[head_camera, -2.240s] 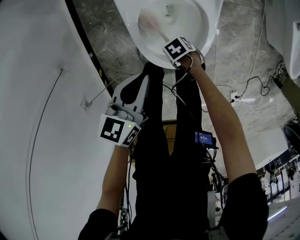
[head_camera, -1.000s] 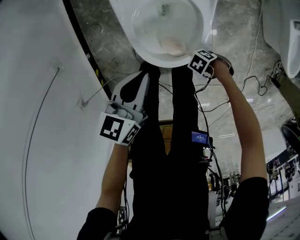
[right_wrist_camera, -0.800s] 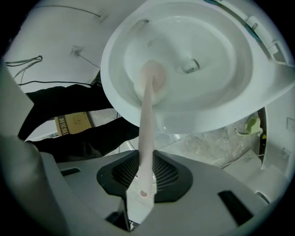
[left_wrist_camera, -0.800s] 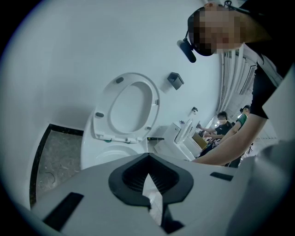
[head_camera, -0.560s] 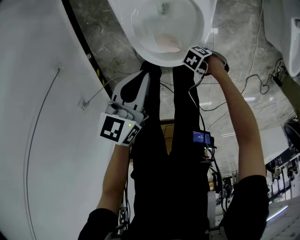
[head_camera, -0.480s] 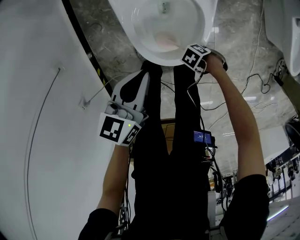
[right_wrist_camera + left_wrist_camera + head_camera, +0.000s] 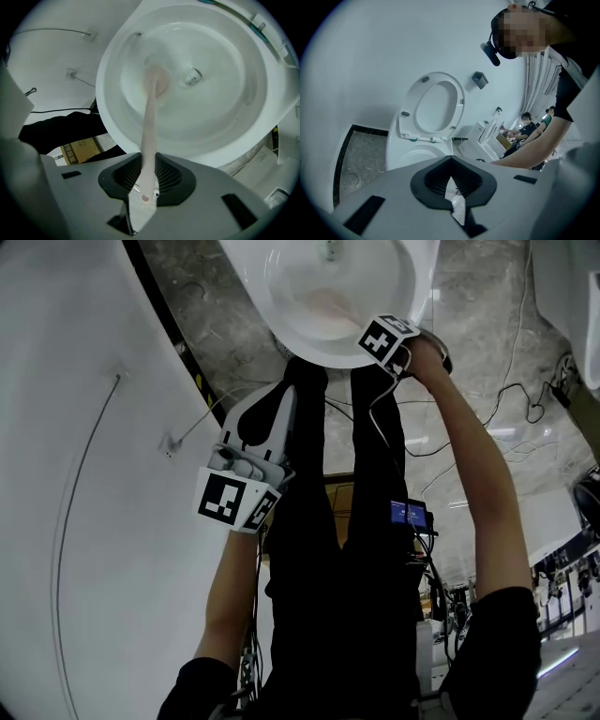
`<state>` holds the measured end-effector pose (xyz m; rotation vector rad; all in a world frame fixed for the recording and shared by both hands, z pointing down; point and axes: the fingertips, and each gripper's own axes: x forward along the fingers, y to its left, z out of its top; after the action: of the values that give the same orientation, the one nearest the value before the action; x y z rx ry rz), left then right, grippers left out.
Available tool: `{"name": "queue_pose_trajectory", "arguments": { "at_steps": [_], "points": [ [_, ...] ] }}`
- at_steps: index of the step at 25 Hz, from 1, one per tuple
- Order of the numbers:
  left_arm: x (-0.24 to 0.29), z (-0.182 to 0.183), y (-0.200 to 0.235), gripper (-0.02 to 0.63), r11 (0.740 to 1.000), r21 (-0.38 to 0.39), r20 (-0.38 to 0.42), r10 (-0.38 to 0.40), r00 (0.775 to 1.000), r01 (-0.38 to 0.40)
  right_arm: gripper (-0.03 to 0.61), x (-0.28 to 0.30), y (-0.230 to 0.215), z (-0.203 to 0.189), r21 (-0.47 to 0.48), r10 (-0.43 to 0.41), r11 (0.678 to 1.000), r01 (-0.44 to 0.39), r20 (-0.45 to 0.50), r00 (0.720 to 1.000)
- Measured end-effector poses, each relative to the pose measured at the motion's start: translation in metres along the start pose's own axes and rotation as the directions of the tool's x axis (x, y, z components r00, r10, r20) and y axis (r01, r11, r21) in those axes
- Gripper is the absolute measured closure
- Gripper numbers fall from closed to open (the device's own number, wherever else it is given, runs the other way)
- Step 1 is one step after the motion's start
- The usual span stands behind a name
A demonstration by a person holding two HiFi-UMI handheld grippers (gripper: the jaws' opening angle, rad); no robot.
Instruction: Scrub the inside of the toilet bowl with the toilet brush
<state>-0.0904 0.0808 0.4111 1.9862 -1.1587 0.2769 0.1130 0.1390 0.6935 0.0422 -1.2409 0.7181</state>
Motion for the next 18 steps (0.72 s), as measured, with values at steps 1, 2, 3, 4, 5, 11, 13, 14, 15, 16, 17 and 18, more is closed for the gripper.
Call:
{"name": "queue_pose_trajectory", "arguments": {
  "at_steps": [1, 2, 3, 4, 5, 11, 13, 14, 15, 16, 17, 18],
  "points": [
    [0.000, 0.000, -0.001, 0.604, 1.000, 0.000, 0.000, -0.003, 1.000, 0.003, 0.477, -0.002, 0.001, 0.002, -0.001, -0.004, 1.000, 0.004, 0.004, 1.000],
    [0.001, -0.001, -0.003, 0.604, 1.000, -0.001, 0.000, -0.006, 1.000, 0.006, 0.477, -0.004, 0.002, 0.006, -0.001, -0.006, 1.000, 0.006, 0.012, 1.000],
    [0.000, -0.001, -0.004, 0.604, 1.000, -0.001, 0.000, -0.009, 1.000, 0.009, 0.477, -0.006, 0.004, 0.010, 0.000, -0.005, 1.000, 0.005, 0.022, 1.000],
    [0.000, 0.000, -0.005, 0.604, 1.000, -0.001, 0.000, -0.011, 1.000, 0.011, 0.477, -0.008, 0.006, 0.015, 0.003, -0.004, 1.000, 0.004, 0.031, 1.000],
    [0.000, 0.000, -0.006, 0.604, 1.000, 0.000, 0.001, -0.012, 1.000, 0.012, 0.477, -0.011, 0.007, 0.019, 0.010, -0.004, 1.000, 0.004, 0.038, 0.999],
    [0.001, 0.002, -0.002, 0.604, 1.000, 0.000, 0.003, -0.009, 1.000, 0.009, 0.477, -0.020, 0.002, 0.055, 0.146, 0.054, 0.987, -0.071, 0.120, 0.991],
    [0.001, 0.001, -0.001, 0.604, 1.000, 0.000, -0.002, -0.008, 1.000, 0.008, 0.477, -0.022, 0.002, 0.072, 0.231, 0.120, 0.959, -0.162, 0.186, 0.975],
    [0.001, 0.000, -0.001, 0.604, 1.000, 0.000, -0.005, -0.008, 1.000, 0.008, 0.477, -0.024, 0.002, 0.079, 0.273, 0.155, 0.938, -0.214, 0.222, 0.963],
    [0.000, -0.001, -0.001, 0.604, 1.000, 0.000, -0.008, -0.009, 1.000, 0.009, 0.477, -0.026, 0.003, 0.086, 0.311, 0.186, 0.913, -0.263, 0.256, 0.949],
    [0.000, -0.002, -0.001, 0.604, 1.000, 0.001, -0.011, -0.009, 1.000, 0.009, 0.477, -0.029, 0.003, 0.092, 0.345, 0.211, 0.887, -0.306, 0.287, 0.935],
    [-0.001, -0.003, -0.001, 0.604, 1.000, 0.001, -0.012, -0.009, 1.000, 0.009, 0.477, -0.032, 0.002, 0.096, 0.374, 0.227, 0.863, -0.340, 0.313, 0.922],
    [-0.001, -0.003, 0.000, 0.604, 1.000, 0.001, -0.013, -0.008, 1.000, 0.008, 0.477, -0.034, 0.001, 0.100, 0.398, 0.238, 0.841, -0.365, 0.334, 0.912]
  ]
}}
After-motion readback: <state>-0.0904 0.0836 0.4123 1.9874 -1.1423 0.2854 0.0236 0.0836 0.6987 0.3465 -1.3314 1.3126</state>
